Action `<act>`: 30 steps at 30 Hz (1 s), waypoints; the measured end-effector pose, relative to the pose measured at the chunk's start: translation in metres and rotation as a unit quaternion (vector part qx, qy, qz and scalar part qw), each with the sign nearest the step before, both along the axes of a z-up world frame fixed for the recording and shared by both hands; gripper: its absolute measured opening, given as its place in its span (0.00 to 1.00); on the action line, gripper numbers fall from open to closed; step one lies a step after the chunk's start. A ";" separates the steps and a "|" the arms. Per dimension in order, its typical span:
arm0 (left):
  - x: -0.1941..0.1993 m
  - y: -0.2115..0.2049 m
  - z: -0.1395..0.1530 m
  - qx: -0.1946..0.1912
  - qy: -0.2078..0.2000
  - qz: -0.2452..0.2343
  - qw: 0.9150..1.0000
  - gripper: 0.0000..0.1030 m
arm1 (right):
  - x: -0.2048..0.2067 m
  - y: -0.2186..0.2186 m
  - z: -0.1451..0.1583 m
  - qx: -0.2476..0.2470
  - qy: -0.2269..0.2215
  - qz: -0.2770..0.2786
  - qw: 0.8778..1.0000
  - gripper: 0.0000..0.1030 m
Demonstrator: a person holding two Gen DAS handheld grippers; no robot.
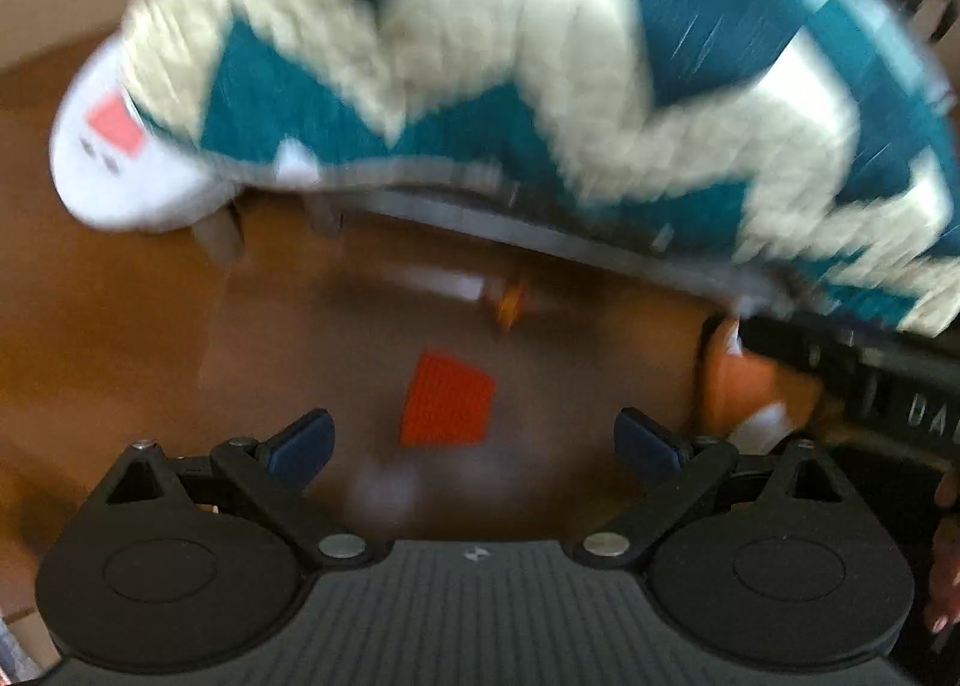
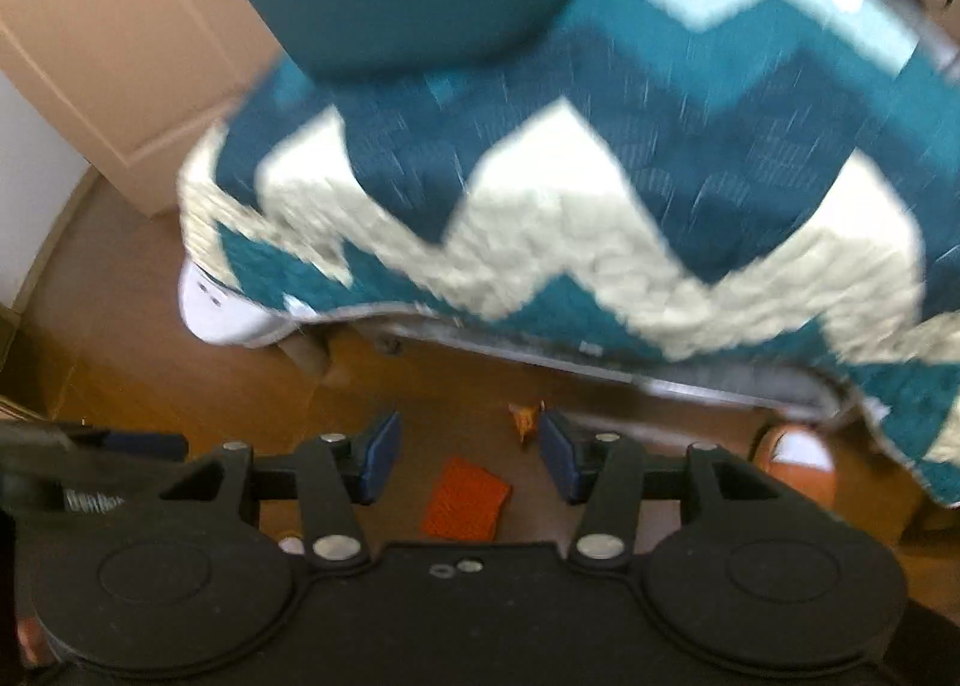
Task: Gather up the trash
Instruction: 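Withdraw both tools from the bin and lower them to the floor trash, then grasp the orange mesh net with the left tool while the right tool grasps the orange snack wrapper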
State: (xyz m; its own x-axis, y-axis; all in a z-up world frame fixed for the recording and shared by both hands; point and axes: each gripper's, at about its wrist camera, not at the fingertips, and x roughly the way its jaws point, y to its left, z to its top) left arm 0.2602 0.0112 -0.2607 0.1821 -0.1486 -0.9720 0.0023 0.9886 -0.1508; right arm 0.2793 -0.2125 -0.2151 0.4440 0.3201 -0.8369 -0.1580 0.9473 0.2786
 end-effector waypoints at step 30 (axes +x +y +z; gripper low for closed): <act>0.047 -0.029 -0.298 0.046 0.142 -0.033 0.988 0.89 | 0.120 0.066 -0.283 -0.084 0.110 0.058 0.989 0.49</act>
